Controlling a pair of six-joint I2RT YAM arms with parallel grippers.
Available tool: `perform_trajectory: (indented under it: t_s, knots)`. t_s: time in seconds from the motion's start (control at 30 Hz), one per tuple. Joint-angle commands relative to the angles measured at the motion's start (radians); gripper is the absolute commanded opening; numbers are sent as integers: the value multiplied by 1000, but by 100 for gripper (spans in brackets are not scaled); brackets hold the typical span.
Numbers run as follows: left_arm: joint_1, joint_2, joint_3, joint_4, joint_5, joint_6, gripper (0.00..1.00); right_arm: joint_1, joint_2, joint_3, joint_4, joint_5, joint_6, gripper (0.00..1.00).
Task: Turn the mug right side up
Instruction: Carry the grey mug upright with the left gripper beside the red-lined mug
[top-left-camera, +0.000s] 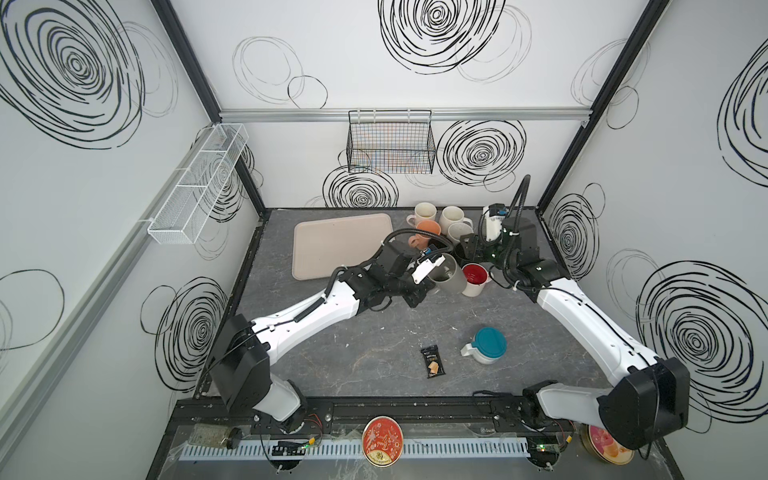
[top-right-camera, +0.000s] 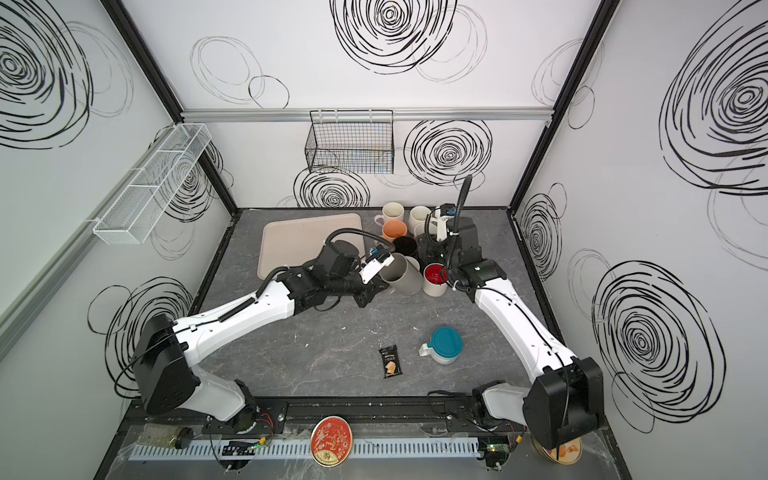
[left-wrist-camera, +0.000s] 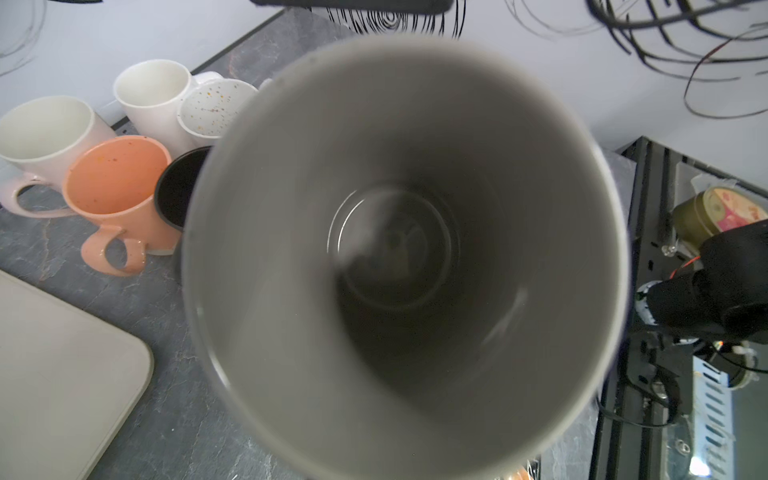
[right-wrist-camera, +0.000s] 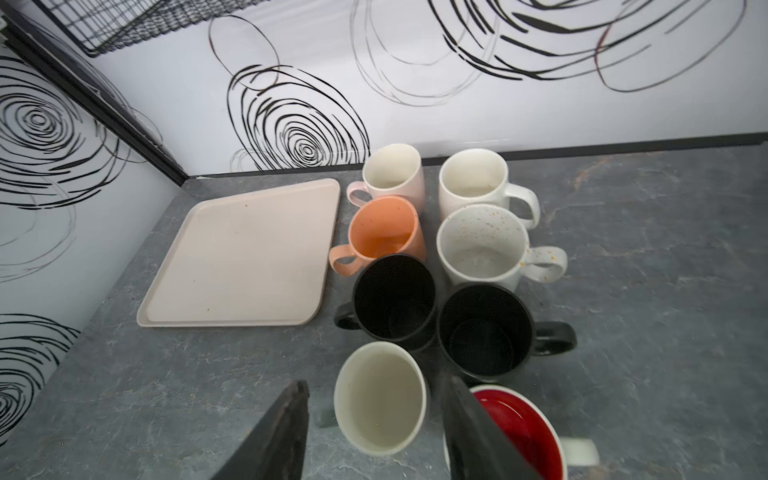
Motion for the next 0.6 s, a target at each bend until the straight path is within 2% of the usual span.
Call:
perform_trajectory:
  t_s: [0.0, 0.17, 0.33, 0.43, 0.57]
  knots:
    - [-40, 30, 101, 8, -62, 98, 0, -55, -52, -19, -25, 14, 33, 56]
    - [-63, 134, 199, -75, -100, 146, 0, -105, -84, -5, -84, 19, 30, 56]
    - [-76, 264, 370, -238, -161, 168, 0, -139, -137, -42, -97, 52, 31, 56]
    - [-84, 303, 412, -298, -196, 198, 0, -161, -141, -74, -84, 43, 37, 56]
    - [-90, 328, 406, -282, -206, 206, 0, -166, -122, -78, -88, 37, 36, 57]
